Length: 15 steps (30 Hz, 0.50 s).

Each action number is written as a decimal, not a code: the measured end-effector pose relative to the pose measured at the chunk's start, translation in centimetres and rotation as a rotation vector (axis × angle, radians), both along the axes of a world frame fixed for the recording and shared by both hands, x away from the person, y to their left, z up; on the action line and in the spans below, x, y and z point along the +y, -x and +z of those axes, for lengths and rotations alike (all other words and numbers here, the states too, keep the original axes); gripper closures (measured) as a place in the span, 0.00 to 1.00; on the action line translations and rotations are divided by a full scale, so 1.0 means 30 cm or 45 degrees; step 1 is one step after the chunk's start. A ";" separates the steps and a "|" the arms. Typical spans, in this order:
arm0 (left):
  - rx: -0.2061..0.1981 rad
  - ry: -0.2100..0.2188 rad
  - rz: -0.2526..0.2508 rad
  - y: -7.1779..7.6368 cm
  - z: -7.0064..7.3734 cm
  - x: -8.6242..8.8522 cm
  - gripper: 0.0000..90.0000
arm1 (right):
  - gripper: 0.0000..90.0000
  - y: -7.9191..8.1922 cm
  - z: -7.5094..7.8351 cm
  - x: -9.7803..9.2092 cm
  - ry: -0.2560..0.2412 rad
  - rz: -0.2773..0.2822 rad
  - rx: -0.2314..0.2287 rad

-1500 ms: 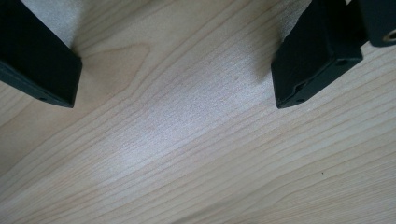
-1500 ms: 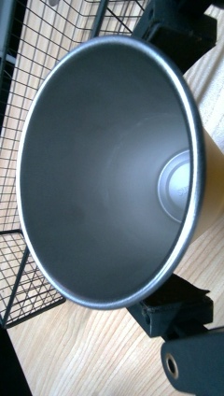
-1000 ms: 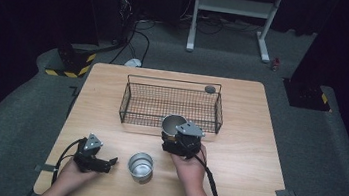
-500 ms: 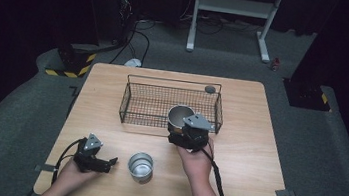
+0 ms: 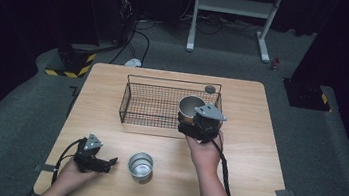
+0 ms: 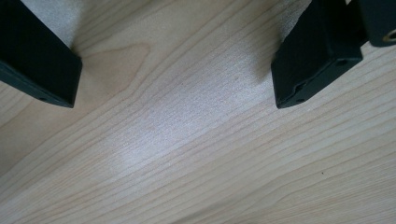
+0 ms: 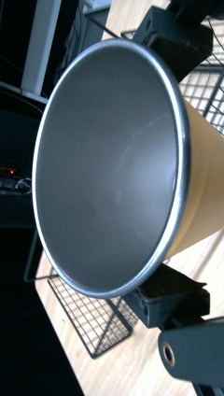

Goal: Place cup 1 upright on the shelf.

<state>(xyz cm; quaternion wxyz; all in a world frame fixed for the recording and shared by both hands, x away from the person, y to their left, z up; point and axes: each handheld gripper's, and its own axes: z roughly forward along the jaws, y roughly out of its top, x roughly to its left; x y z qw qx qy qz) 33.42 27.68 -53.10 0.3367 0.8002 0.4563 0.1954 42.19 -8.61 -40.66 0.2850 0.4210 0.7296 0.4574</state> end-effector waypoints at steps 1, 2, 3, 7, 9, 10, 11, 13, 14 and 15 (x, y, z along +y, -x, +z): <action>0.000 0.000 0.000 0.000 0.000 0.000 0.02 | 0.16 -0.005 0.004 -0.004 0.000 -0.005 0.003; 0.000 0.001 0.001 0.000 0.000 0.000 0.02 | 0.16 -0.010 0.008 -0.006 -0.005 -0.009 0.006; 0.000 -0.001 0.000 0.000 0.000 0.000 0.02 | 0.16 -0.014 0.013 -0.008 -0.009 -0.010 0.008; 0.000 -0.001 0.000 0.000 0.000 0.000 0.02 | 0.16 -0.033 0.035 -0.012 -0.011 -0.024 0.000; 0.000 -0.001 0.000 0.000 0.000 0.000 0.02 | 0.16 -0.045 0.043 -0.013 -0.006 -0.031 -0.002; 0.000 -0.002 0.000 0.000 0.000 0.000 0.02 | 0.16 -0.050 0.047 -0.014 -0.007 -0.033 -0.006; 0.000 -0.002 0.000 0.000 0.000 0.000 0.02 | 0.16 -0.056 0.051 -0.014 -0.008 -0.036 -0.008; 0.001 -0.001 0.000 0.000 0.000 0.000 0.02 | 0.16 -0.064 0.057 -0.016 -0.020 -0.045 -0.008; 0.000 -0.001 0.000 0.000 0.000 0.000 0.02 | 0.16 -0.071 0.060 -0.017 -0.014 -0.049 -0.004; 0.000 -0.001 0.000 0.000 0.000 0.000 0.02 | 0.16 -0.078 0.061 -0.018 -0.012 -0.053 -0.005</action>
